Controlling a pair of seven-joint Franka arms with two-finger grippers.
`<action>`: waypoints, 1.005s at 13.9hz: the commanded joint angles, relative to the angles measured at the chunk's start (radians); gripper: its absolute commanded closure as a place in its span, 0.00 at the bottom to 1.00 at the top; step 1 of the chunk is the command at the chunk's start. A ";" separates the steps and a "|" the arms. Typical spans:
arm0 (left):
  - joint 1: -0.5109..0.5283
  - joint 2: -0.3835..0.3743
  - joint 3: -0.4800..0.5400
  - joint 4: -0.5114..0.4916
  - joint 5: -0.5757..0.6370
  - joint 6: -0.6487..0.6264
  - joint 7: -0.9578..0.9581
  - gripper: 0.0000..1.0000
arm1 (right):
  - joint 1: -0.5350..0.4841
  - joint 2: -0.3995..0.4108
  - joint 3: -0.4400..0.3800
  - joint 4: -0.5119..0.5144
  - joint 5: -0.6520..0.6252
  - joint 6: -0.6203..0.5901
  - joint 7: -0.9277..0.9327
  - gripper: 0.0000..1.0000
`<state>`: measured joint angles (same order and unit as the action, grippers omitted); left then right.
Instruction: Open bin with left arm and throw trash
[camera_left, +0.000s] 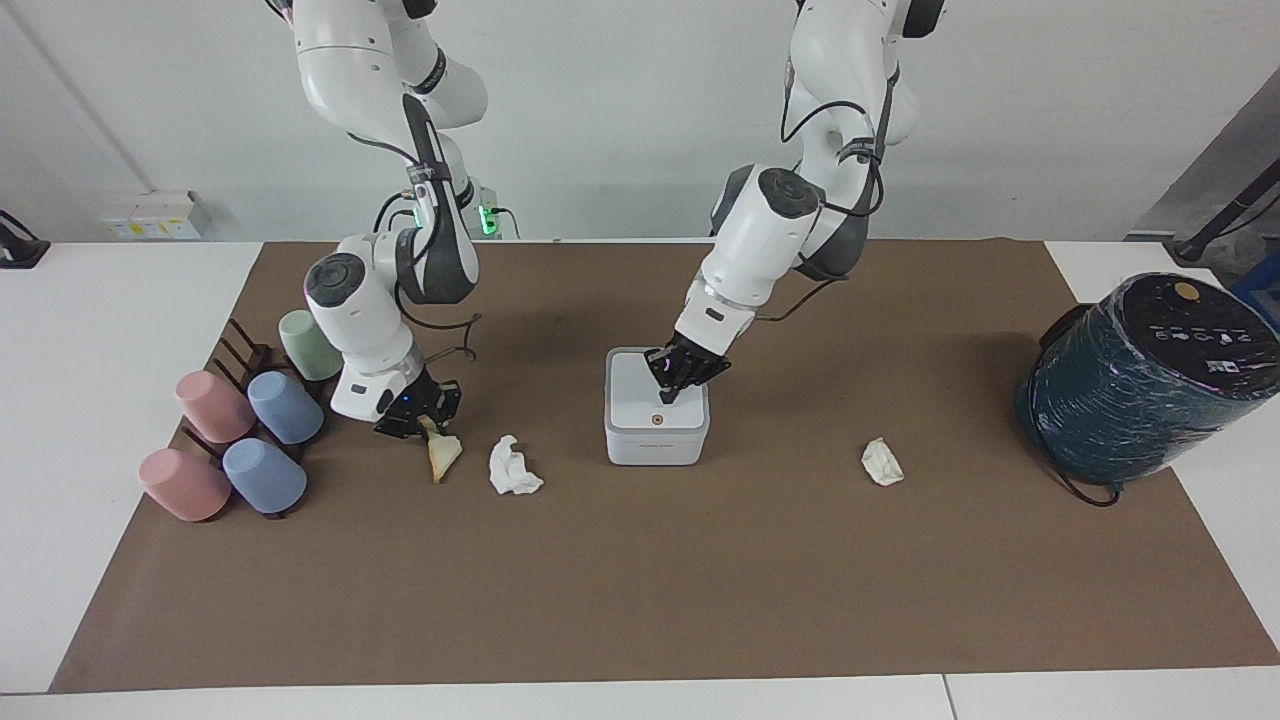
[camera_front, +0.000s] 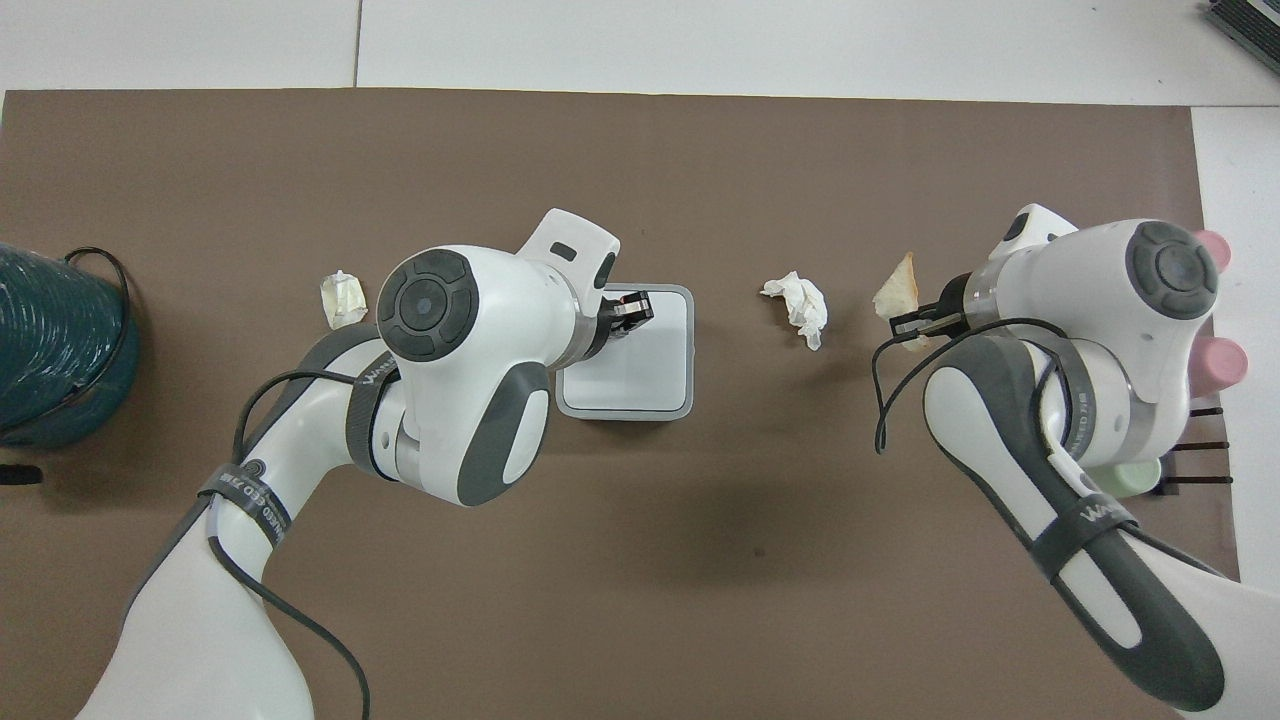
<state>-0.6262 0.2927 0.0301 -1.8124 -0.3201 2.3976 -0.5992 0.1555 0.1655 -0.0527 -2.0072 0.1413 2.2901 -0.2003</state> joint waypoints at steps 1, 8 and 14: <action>-0.027 0.011 0.017 -0.025 -0.019 0.017 -0.004 1.00 | -0.001 -0.056 0.004 0.056 0.020 -0.098 0.105 1.00; -0.029 0.017 0.017 -0.035 -0.019 0.025 0.004 1.00 | 0.009 -0.185 0.002 0.126 0.021 -0.283 0.228 1.00; -0.029 0.017 0.017 -0.050 -0.019 0.028 0.013 1.00 | 0.033 -0.189 0.002 0.140 0.061 -0.287 0.310 1.00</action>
<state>-0.6269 0.2943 0.0302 -1.8151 -0.3201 2.4003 -0.5988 0.1742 -0.0275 -0.0508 -1.8831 0.1762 2.0150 0.0631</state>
